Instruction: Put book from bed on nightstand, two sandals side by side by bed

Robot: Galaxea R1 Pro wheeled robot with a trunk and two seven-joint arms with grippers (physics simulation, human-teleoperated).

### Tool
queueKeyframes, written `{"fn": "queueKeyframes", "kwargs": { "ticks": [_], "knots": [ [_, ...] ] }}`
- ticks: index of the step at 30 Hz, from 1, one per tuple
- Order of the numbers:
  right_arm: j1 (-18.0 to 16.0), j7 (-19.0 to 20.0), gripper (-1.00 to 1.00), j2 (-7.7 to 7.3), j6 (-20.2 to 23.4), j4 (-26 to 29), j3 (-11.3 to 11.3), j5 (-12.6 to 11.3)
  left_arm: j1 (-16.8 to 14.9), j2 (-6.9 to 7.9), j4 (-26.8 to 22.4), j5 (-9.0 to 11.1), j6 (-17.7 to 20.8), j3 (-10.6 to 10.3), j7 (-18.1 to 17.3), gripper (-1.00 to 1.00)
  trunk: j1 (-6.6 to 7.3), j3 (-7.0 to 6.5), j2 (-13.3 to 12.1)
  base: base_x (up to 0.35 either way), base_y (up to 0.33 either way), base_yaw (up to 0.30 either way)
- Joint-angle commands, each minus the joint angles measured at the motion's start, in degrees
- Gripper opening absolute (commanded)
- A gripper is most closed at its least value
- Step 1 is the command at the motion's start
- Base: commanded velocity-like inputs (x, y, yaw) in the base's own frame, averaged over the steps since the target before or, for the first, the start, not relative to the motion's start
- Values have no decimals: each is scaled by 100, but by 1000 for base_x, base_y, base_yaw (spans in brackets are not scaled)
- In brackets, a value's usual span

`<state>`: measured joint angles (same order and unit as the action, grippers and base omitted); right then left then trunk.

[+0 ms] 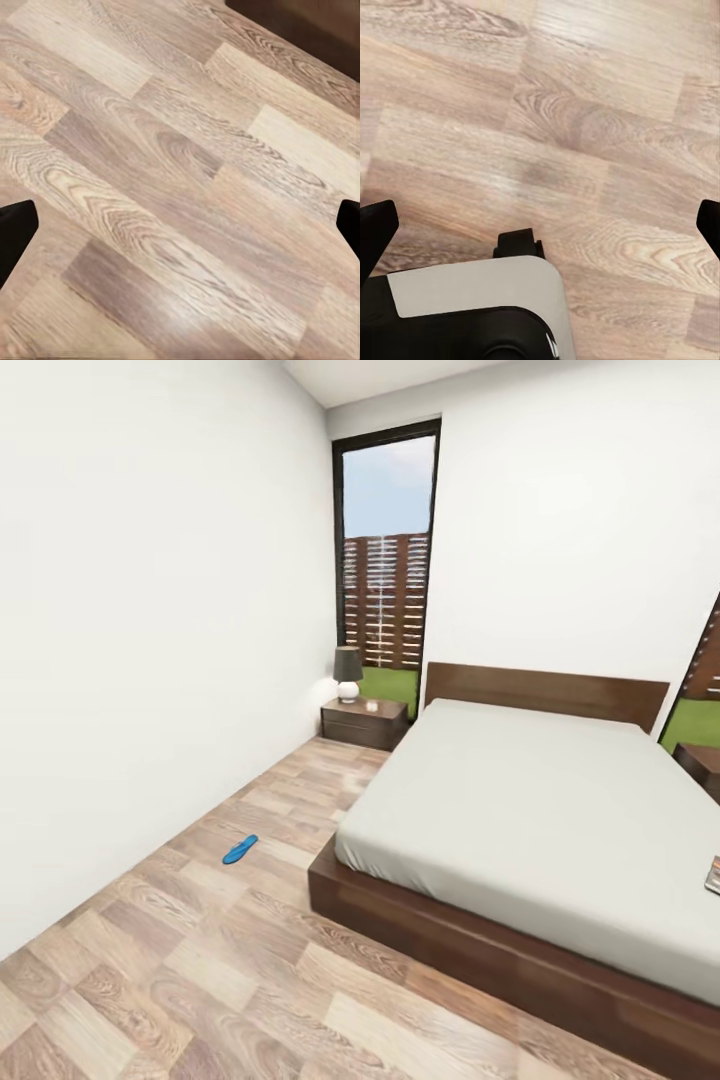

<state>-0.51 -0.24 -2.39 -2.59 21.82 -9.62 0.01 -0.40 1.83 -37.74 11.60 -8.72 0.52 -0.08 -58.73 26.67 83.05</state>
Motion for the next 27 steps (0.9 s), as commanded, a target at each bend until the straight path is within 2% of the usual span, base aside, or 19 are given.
{"fn": "queueKeyframes", "kwargs": {
  "ticks": [1,27],
  "knots": [
    [-2,-2,100,2,-19,-2,-14,0,-4,1,4,44,-15,-8,-1,100,0,6,3,0,0,294],
    [-3,-2,100,10,-22,-3,-14,25,-4,-1,4,44,-15,-8,-1,100,0,6,3,0,0,294]
  ]
}}
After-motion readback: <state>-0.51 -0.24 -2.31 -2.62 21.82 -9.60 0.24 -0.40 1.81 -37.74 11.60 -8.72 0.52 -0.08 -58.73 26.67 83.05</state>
